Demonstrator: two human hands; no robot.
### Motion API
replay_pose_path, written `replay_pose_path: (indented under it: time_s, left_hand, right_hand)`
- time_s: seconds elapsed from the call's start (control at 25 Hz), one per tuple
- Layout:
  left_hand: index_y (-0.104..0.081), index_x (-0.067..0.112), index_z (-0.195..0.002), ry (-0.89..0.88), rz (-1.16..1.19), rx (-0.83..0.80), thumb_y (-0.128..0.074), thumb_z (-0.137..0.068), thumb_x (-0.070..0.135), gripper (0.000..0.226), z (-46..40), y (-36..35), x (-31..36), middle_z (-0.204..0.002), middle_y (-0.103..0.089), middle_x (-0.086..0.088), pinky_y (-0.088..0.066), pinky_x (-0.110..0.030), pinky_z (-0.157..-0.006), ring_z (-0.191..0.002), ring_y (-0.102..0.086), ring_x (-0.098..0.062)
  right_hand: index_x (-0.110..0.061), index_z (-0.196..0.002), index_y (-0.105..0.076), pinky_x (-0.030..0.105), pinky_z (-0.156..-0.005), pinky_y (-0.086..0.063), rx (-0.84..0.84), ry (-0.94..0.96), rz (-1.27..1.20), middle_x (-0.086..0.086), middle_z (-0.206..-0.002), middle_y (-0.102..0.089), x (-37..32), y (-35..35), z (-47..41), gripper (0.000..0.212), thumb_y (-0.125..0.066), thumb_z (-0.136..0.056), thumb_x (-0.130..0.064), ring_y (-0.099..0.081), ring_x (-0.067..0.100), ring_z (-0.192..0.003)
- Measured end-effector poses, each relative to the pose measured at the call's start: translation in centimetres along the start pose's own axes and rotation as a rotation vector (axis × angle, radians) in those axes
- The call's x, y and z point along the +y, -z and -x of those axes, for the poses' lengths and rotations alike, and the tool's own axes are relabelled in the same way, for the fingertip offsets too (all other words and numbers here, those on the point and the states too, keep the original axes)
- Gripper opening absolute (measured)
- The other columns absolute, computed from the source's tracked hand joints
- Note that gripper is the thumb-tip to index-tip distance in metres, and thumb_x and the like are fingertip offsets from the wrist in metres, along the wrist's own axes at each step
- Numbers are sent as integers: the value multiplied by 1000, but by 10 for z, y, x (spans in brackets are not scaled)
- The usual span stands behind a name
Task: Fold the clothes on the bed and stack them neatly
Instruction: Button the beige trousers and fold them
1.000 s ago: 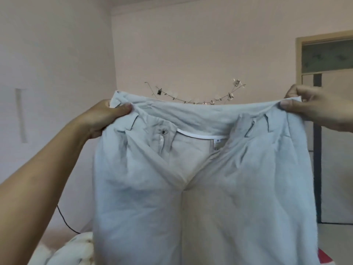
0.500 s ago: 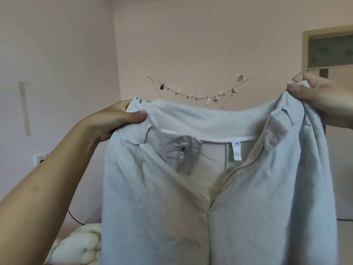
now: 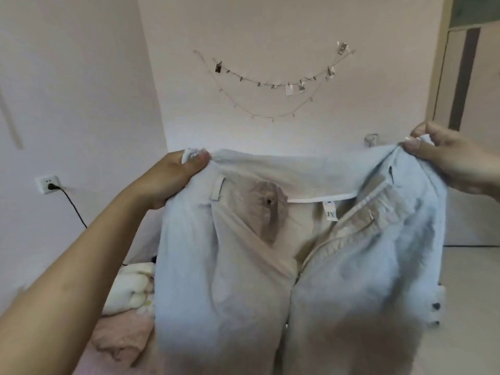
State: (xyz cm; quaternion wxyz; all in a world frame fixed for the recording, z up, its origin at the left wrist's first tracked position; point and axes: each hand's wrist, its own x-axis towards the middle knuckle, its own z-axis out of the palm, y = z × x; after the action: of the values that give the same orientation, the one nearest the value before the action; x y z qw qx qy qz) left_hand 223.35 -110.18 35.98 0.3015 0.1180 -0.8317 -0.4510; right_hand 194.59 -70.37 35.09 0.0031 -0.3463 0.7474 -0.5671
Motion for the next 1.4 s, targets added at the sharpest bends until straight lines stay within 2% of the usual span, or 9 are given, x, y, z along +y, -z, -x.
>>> replay_pose_path:
  time_s: [0.12,0.4,0.56,0.8,0.88,1.04,1.16,1.28,1.4]
  left_hand:
    - [-68,8,-110,122,-19,-39,-52,-104,39,35,11,-30,-53,-102,-71,-11,-50,-33,-83,-90,-64,-19]
    - [-63,8,-121,721,80,-287,-52,-104,38,36,102,-121,-232,-111,-71,-14,-55,-35,-89,-101,-68,-24]
    - [-61,7,-126,965,92,-417,-50,-105,39,39,152,-166,-334,-116,-69,-14,-52,-39,-97,-106,-66,-25]
    - [-66,10,-105,1099,70,-606,-62,-101,20,12,202,-235,-470,-94,-67,-9,-50,-26,-67,-77,-59,-14]
    - [-66,10,-97,1094,-16,-632,-73,-93,12,8,211,-256,-508,-82,-63,-6,-43,-25,-57,-71,-56,-17]
    - [-58,7,-95,1019,-171,-330,-80,-85,10,25,206,-299,-587,-103,-67,-20,-42,-36,-78,-101,-61,-32]
    - [-52,3,-119,857,-531,-288,-66,-97,21,32,209,-331,-634,-119,-61,-23,-44,-46,-84,-108,-60,-40]
    - [-42,-3,-144,623,-814,-306,-54,-100,16,50,239,-381,-641,-140,-49,-30,-40,-53,-104,-126,-51,-45]
    - [-45,-4,-146,242,-780,-473,-56,-96,22,57,294,-433,-629,-152,-44,-25,-35,-55,-114,-140,-44,-38]
  right_hand:
    - [-26,-99,-57,39,-77,-54,-44,-112,54,9,-100,-66,50,-30,14,34,-68,-90,-57,-64,25,-87]
    - [-15,-89,-48,25,-60,-42,-251,-540,67,9,-85,-50,201,-130,92,17,-56,-104,-18,-50,16,-75]
    - [-11,-97,-49,31,-62,-42,-399,-797,122,9,-88,-48,295,-175,132,16,-55,-105,-22,-48,18,-74]
    - [-13,-96,-46,31,-57,-36,-595,-1002,348,9,-87,-44,435,-251,168,17,-61,-100,-19,-42,19,-73]
    - [-15,-92,-42,32,-61,-32,-622,-1001,388,10,-87,-42,479,-280,172,19,-60,-98,-12,-38,20,-74]
    - [-8,-99,-42,41,-74,-38,-574,-884,489,17,-91,-52,558,-338,169,16,-58,-100,-12,-48,29,-84]
    - [-4,-108,-45,49,-78,-42,-440,-749,665,24,-102,-58,595,-384,172,9,-49,-104,-12,-56,42,-93]
    - [4,-146,-40,54,-111,-32,-455,-675,756,33,-149,-38,602,-440,205,46,-50,-103,-8,-38,48,-137]
    - [-2,-155,-33,58,-117,-25,-564,-586,714,27,-161,-26,584,-498,263,63,-59,-100,-21,-26,43,-149]
